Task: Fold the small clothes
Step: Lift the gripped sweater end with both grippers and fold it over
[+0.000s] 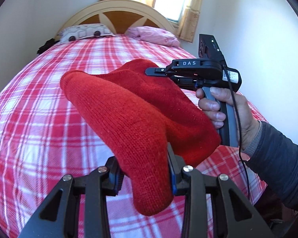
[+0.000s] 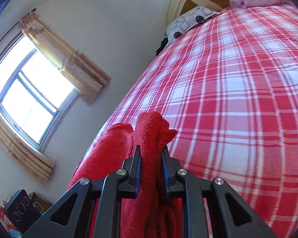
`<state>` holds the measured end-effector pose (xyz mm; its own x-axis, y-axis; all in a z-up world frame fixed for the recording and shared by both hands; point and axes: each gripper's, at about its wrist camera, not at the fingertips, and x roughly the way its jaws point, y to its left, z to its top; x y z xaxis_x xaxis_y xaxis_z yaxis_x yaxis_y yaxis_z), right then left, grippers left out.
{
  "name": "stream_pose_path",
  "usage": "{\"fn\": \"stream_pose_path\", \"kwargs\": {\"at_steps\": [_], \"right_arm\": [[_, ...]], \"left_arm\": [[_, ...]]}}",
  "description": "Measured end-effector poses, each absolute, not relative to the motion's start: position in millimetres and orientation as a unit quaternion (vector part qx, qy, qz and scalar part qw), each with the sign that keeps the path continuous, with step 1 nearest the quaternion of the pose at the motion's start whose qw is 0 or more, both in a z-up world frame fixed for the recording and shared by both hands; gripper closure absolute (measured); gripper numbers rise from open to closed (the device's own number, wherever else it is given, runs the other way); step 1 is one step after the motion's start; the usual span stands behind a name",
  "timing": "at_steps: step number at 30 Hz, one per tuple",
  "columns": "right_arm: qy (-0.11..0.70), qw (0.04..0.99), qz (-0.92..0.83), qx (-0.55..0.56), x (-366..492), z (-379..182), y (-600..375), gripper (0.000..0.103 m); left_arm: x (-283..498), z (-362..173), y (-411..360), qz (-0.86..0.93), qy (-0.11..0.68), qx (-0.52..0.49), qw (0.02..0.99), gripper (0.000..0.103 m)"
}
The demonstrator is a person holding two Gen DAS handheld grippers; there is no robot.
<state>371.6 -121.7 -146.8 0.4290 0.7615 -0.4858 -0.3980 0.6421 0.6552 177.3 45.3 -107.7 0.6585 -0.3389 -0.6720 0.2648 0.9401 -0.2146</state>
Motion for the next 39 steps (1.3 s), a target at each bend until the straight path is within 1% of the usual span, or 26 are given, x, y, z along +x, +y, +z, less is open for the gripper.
{"fn": "stream_pose_path", "kwargs": {"at_steps": [6, 14, 26, 32, 36, 37, 38, 39], "right_arm": [[0.409, 0.801, 0.380, 0.217, 366.1, -152.1, -81.7, 0.085], [0.426, 0.791, 0.391, 0.202, 362.9, -163.0, -45.8, 0.085], [0.448, 0.787, 0.383, 0.182, 365.4, -174.5, -26.2, 0.085], [0.485, 0.784, 0.350, 0.166, 371.0, -199.5, -25.5, 0.085], [0.489, 0.784, 0.342, 0.170, 364.2, -203.3, -36.2, 0.078], [0.494, 0.781, 0.344, 0.168, 357.2, -200.2, -42.0, 0.071], [0.497, 0.778, 0.347, 0.166, 353.1, -199.0, -45.7, 0.059], [0.500, 0.773, 0.353, 0.164, 344.6, -196.3, -52.5, 0.054]], "left_arm": [[157.3, -112.0, 74.2, -0.134, 0.384, -0.055, 0.912, 0.066], [146.7, -122.0, 92.4, -0.110, 0.393, -0.063, 0.911, 0.066], [132.2, -135.9, 103.0, -0.103, 0.405, -0.076, 0.905, 0.066], [132.5, -157.0, 109.1, -0.098, 0.423, -0.084, 0.897, 0.066], [130.7, -167.2, 113.9, -0.099, 0.427, -0.096, 0.894, 0.066], [129.4, -168.5, 115.8, -0.101, 0.425, -0.101, 0.894, 0.066], [128.1, -169.4, 117.9, -0.102, 0.424, -0.108, 0.893, 0.065], [127.2, -170.2, 119.5, -0.104, 0.423, -0.114, 0.893, 0.065]]}}
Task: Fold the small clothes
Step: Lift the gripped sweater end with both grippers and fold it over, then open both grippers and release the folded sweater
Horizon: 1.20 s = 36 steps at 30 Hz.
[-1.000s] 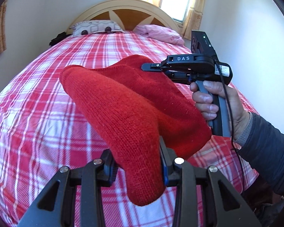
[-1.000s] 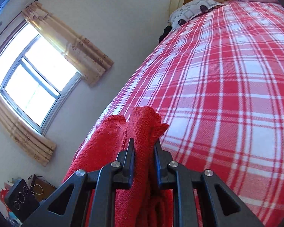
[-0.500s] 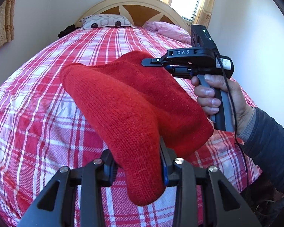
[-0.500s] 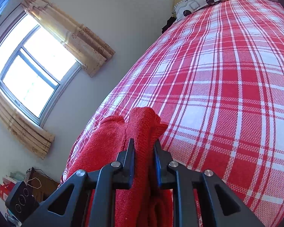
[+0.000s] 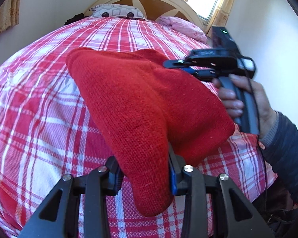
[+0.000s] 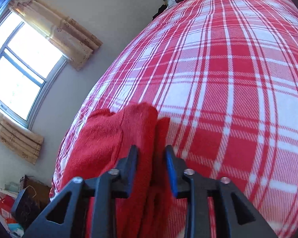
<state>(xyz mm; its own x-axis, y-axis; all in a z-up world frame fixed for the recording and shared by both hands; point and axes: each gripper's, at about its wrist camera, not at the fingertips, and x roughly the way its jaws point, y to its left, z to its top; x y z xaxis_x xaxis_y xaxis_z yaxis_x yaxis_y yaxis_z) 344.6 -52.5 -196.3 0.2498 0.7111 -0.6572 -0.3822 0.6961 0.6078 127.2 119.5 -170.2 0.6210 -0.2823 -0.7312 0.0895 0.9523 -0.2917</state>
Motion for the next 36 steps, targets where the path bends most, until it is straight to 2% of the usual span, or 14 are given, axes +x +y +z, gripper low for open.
{"fn": "stream_pose_path", "kwargs": {"at_steps": [6, 10, 11, 12, 17, 19, 21, 23, 26, 30, 31, 33, 36], "right_arm": [[0.512, 0.740, 0.415, 0.136, 277.1, -183.4, -78.6, 0.052], [0.539, 0.730, 0.408, 0.097, 246.3, -203.8, -71.2, 0.053], [0.542, 0.733, 0.402, 0.085, 241.2, -208.2, -68.3, 0.074], [0.539, 0.729, 0.412, 0.089, 235.1, -208.4, -66.4, 0.087], [0.530, 0.743, 0.399, 0.081, 217.9, -199.2, -74.3, 0.088], [0.541, 0.742, 0.384, 0.091, 221.7, -212.6, -81.4, 0.085], [0.538, 0.741, 0.387, 0.113, 221.5, -212.7, -88.5, 0.081], [0.514, 0.771, 0.364, 0.090, 214.7, -199.8, -90.4, 0.064], [0.459, 0.817, 0.340, 0.074, 209.6, -169.7, -93.4, 0.062], [0.380, 0.844, 0.372, 0.071, 211.3, -125.5, -75.9, 0.052], [0.368, 0.843, 0.388, 0.063, 212.0, -120.4, -65.6, 0.052], [0.369, 0.833, 0.407, 0.059, 217.0, -122.4, -53.0, 0.052], [0.425, 0.812, 0.395, 0.070, 240.1, -151.2, -37.1, 0.052]], "left_arm": [[125.3, -173.2, 122.1, -0.104, 0.417, -0.128, 0.894, 0.064], [125.3, -174.1, 121.2, -0.095, 0.420, -0.136, 0.892, 0.061], [124.9, -174.6, 119.9, -0.093, 0.422, -0.137, 0.891, 0.061], [124.4, -173.8, 119.1, -0.090, 0.423, -0.138, 0.891, 0.061], [115.7, -165.9, 116.1, -0.089, 0.433, -0.127, 0.888, 0.061], [115.1, -173.5, 117.7, -0.081, 0.441, -0.123, 0.885, 0.044], [113.2, -177.6, 119.0, -0.067, 0.442, -0.121, 0.886, 0.034], [109.0, -173.4, 119.2, -0.070, 0.437, -0.122, 0.888, 0.034], [104.6, -159.3, 120.7, -0.055, 0.416, -0.104, 0.902, 0.029], [109.8, -140.6, 130.6, -0.026, 0.381, -0.111, 0.918, 0.008], [113.5, -138.5, 131.8, -0.021, 0.377, -0.113, 0.919, 0.008], [120.3, -136.5, 132.9, -0.017, 0.376, -0.116, 0.919, 0.008], [129.1, -144.7, 130.0, -0.003, 0.385, -0.098, 0.918, 0.007]]}}
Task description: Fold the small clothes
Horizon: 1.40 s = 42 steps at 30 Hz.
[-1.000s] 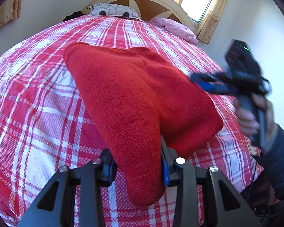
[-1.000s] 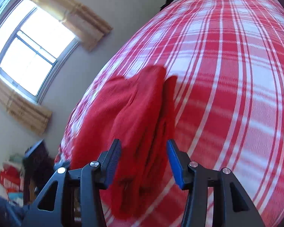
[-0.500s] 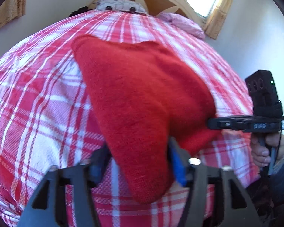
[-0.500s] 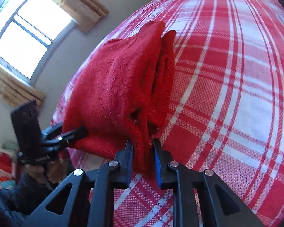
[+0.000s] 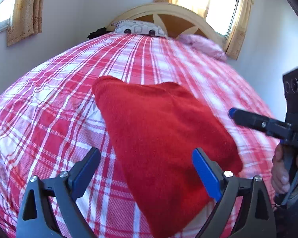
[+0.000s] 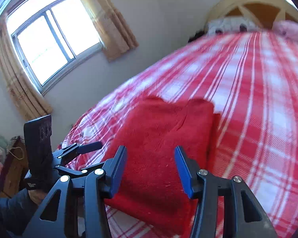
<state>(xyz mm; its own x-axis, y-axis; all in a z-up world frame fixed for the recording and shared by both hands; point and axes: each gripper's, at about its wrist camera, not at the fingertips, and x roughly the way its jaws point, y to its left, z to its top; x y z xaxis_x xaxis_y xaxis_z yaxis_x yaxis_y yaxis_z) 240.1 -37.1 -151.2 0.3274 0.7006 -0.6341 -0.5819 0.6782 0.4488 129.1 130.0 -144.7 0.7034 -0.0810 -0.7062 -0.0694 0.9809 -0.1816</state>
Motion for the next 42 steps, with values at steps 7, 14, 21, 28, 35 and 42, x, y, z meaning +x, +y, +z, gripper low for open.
{"fn": "stream_pose_path", "kwargs": {"at_steps": [7, 14, 21, 28, 35, 42], "right_arm": [[0.439, 0.815, 0.367, 0.087, 255.5, -181.5, -53.4, 0.052], [0.404, 0.866, 0.282, 0.088, 217.5, -159.6, -75.2, 0.051], [0.323, 0.918, 0.227, 0.033, 146.6, -110.0, -62.7, 0.044], [0.232, 0.950, 0.204, -0.038, 82.7, -55.5, -43.6, 0.038], [0.209, 0.958, 0.191, -0.038, 59.9, -36.8, -50.3, 0.034], [0.200, 0.960, 0.194, -0.036, 50.1, -33.1, -52.9, 0.034]], "left_arm": [[136.1, -174.9, 142.1, 0.001, 0.415, -0.132, 0.900, 0.000], [112.0, -145.6, 128.8, 0.018, 0.391, -0.069, 0.918, 0.002], [71.9, -104.4, 133.5, 0.016, 0.321, -0.065, 0.945, 0.001], [53.2, -66.5, 130.5, 0.005, 0.259, -0.056, 0.964, 0.000], [43.6, -55.2, 131.4, -0.001, 0.239, -0.063, 0.969, 0.000], [39.0, -51.1, 126.1, -0.002, 0.232, -0.060, 0.971, 0.000]]}}
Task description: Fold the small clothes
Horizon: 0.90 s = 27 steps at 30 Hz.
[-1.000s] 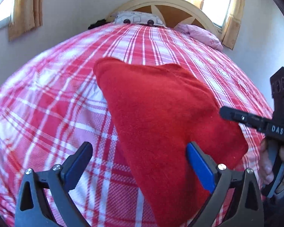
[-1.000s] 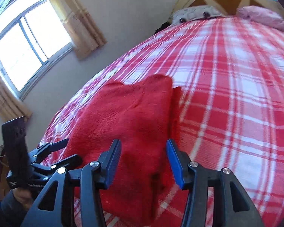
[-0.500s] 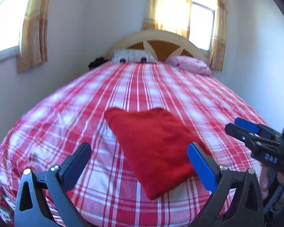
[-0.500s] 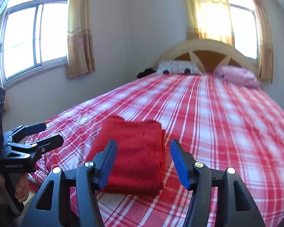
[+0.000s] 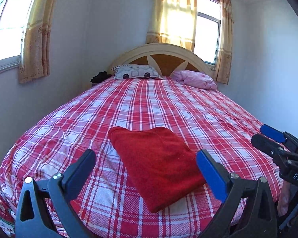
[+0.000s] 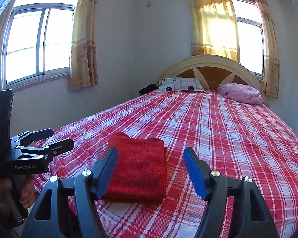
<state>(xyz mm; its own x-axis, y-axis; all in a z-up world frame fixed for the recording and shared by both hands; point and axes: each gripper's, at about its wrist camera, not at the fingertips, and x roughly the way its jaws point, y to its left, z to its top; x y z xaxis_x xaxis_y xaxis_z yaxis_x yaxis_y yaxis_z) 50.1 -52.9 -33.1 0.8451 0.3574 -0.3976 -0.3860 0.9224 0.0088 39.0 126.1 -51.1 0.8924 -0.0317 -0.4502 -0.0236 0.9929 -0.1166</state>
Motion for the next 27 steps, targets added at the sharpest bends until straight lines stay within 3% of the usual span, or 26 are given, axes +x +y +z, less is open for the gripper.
{"fn": "stream_pose_path", "kwargs": {"at_steps": [27], "right_arm": [[0.190, 0.963, 0.188, -0.019, 42.3, -33.5, -62.0, 0.034]], "left_arm": [[34.9, -48.1, 113.9, -0.002, 0.231, -0.044, 0.972, 0.000]]}}
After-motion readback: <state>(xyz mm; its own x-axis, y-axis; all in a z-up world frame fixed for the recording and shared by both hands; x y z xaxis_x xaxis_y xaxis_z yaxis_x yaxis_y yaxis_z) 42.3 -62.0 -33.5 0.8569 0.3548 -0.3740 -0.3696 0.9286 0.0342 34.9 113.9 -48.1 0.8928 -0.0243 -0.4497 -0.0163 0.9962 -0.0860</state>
